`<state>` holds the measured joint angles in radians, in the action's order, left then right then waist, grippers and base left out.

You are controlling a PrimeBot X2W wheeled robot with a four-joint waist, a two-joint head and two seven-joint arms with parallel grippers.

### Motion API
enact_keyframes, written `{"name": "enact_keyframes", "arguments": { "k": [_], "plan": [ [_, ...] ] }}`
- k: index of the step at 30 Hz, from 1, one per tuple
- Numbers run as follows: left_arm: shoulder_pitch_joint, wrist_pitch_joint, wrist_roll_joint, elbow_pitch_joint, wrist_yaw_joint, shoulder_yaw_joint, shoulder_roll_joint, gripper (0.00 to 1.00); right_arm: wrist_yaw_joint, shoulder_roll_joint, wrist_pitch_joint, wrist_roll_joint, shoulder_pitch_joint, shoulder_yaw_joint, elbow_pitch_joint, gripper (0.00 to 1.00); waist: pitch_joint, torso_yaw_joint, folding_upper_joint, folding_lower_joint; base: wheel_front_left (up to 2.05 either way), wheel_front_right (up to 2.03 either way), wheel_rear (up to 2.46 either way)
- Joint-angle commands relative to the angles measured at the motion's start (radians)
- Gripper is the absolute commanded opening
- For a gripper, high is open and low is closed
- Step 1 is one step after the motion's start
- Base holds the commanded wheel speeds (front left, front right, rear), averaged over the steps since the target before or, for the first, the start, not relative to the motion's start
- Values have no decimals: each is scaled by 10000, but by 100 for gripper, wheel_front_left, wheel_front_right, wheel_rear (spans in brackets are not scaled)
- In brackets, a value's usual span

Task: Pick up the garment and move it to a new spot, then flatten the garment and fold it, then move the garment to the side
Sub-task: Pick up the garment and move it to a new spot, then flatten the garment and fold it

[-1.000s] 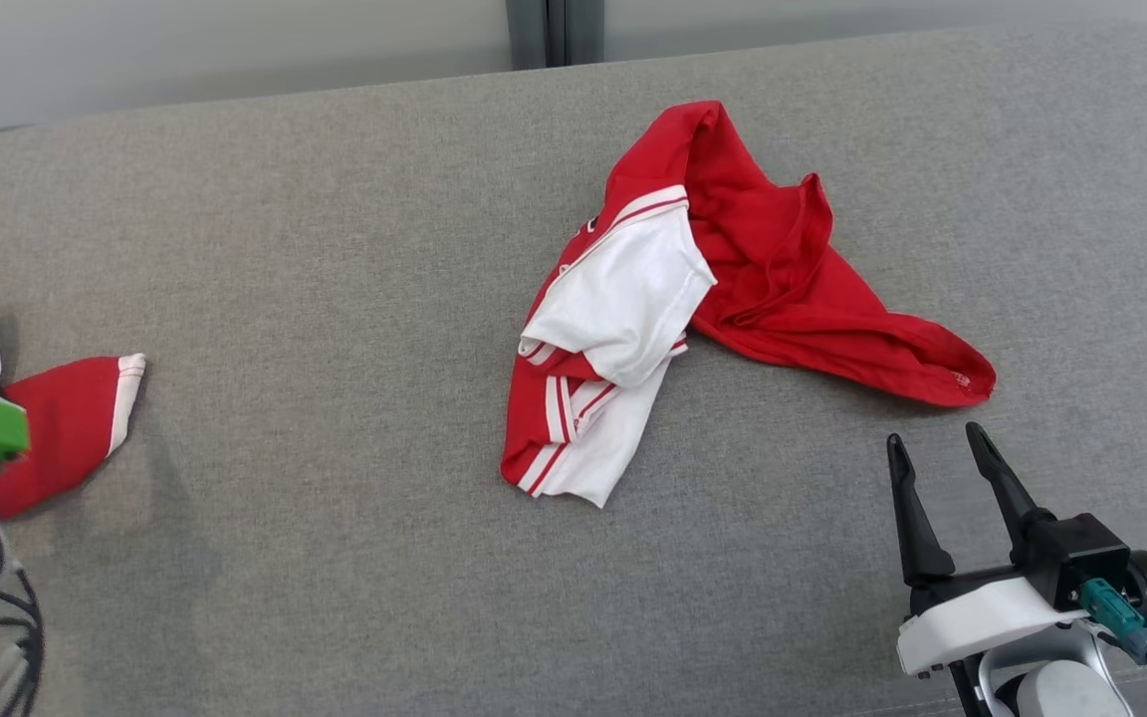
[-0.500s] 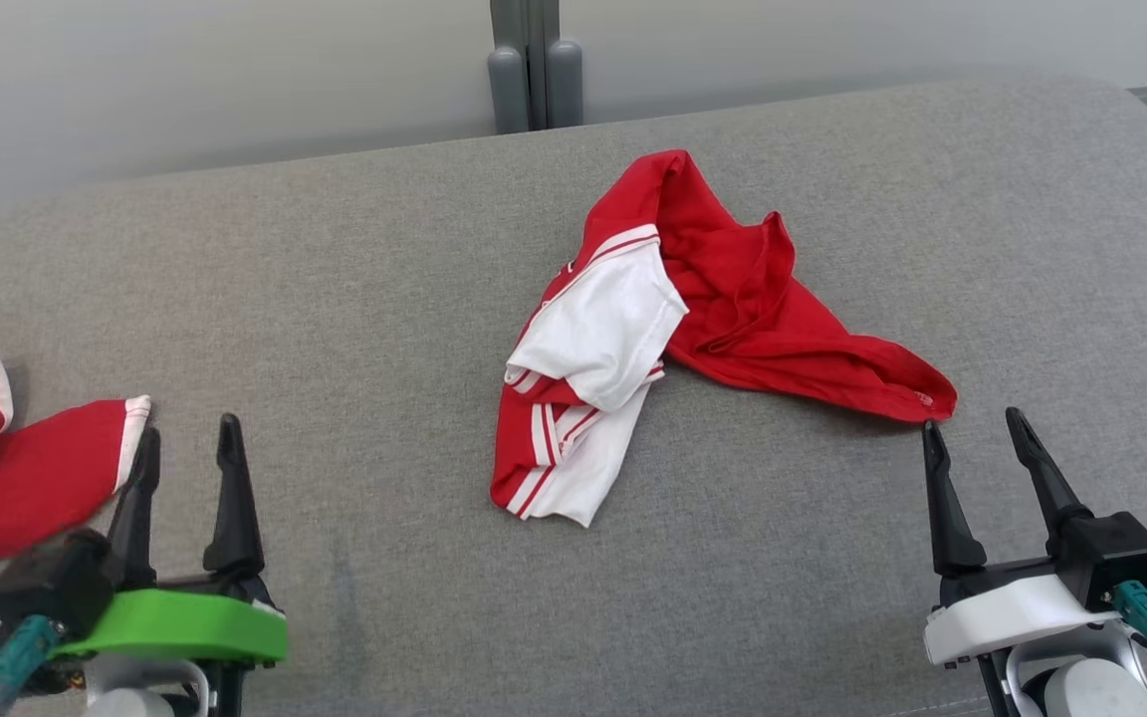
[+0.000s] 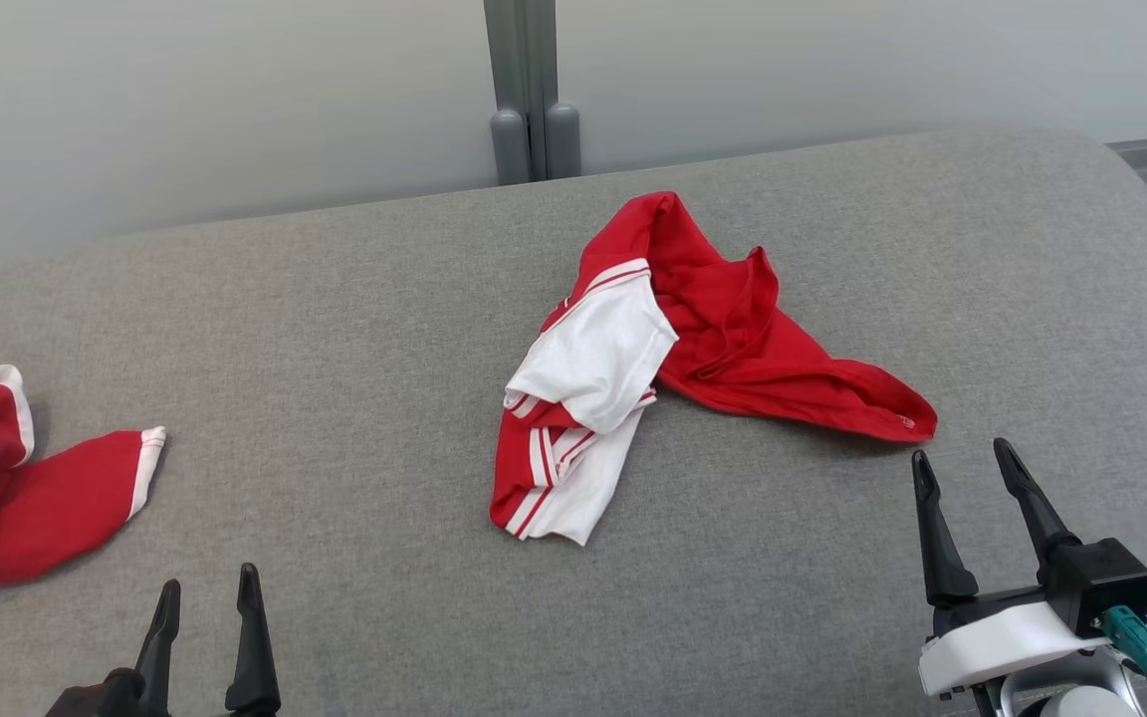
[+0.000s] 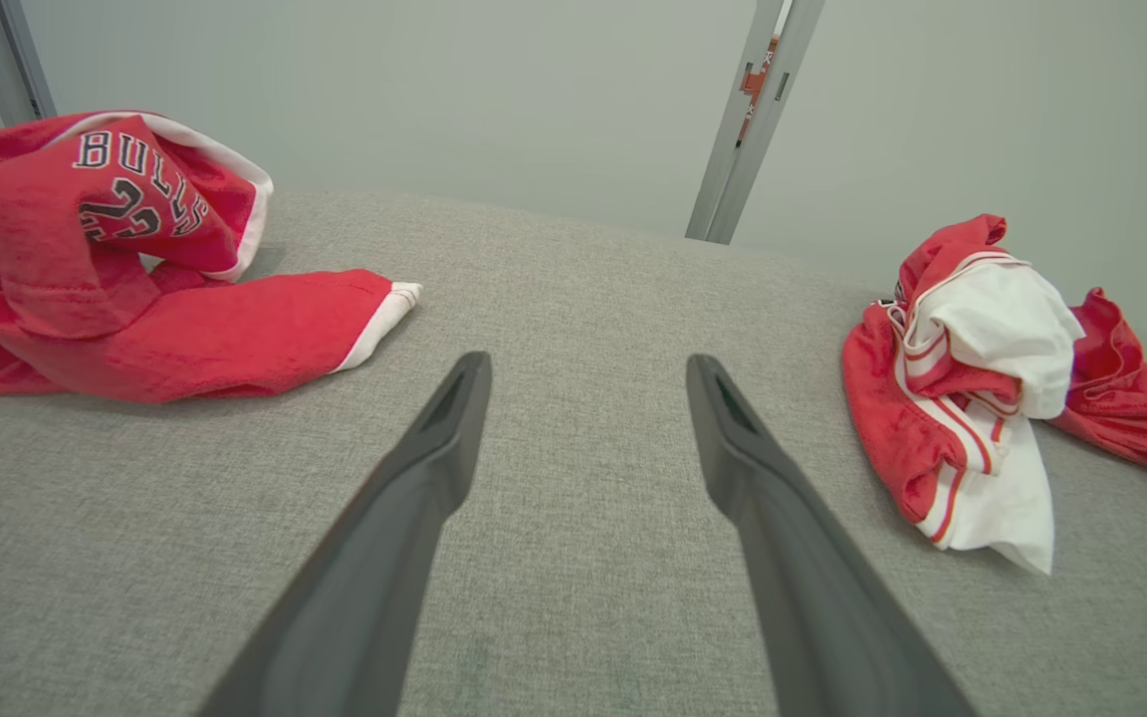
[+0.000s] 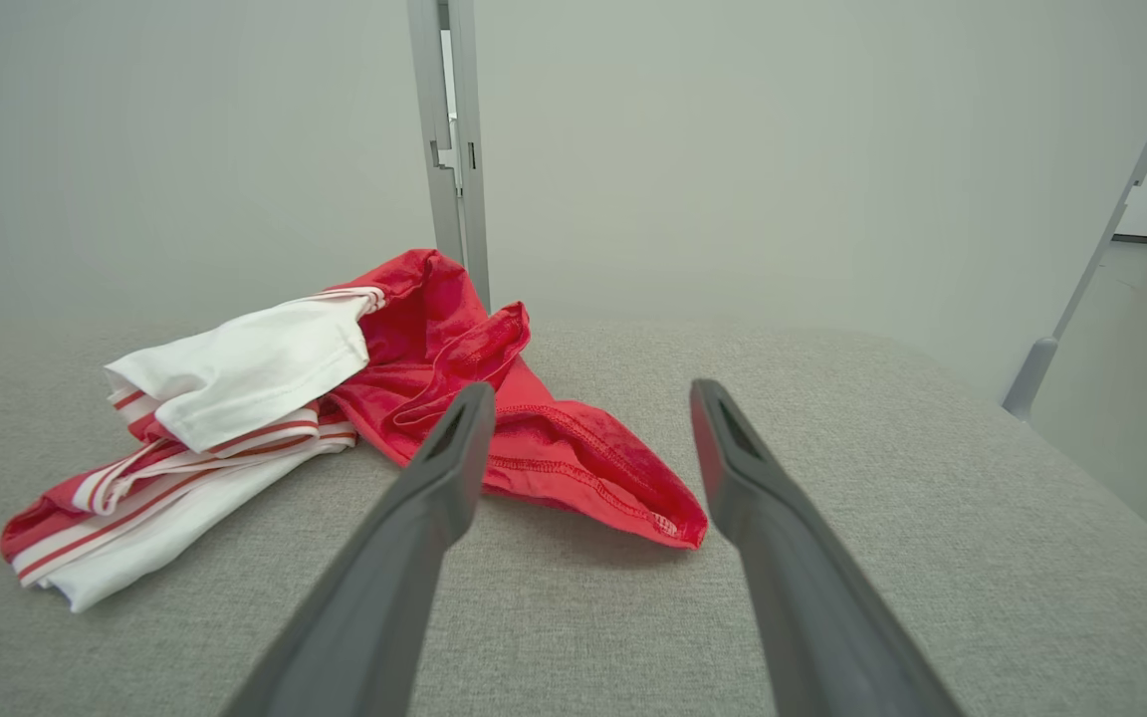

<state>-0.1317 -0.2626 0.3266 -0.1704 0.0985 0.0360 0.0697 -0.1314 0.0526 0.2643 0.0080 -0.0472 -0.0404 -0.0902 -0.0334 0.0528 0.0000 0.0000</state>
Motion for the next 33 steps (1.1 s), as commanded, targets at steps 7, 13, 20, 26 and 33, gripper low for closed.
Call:
{"name": "enact_keyframes", "arguments": {
  "k": [7,13,20,26,33],
  "plan": [
    [30,-31,-313,-238,247,422,-174,100,14,-6,1,197,-177,136,-40,100,144,237,0,0,0,0,0],
    [45,-31,-237,-257,326,408,-192,100,14,-14,1,249,-201,151,-75,100,156,227,0,0,0,0,0],
    [82,-32,-229,-203,331,301,-193,100,14,-16,1,297,-177,270,-113,100,98,229,0,0,0,0,0],
    [578,-32,-41,-158,332,-355,-194,100,14,-17,1,329,22,366,-134,100,-101,358,0,0,0,0,0],
    [1824,-32,379,-976,333,-2113,-186,100,14,-14,1,439,294,461,-168,100,-476,749,0,0,0,0,0]
  ]
}}
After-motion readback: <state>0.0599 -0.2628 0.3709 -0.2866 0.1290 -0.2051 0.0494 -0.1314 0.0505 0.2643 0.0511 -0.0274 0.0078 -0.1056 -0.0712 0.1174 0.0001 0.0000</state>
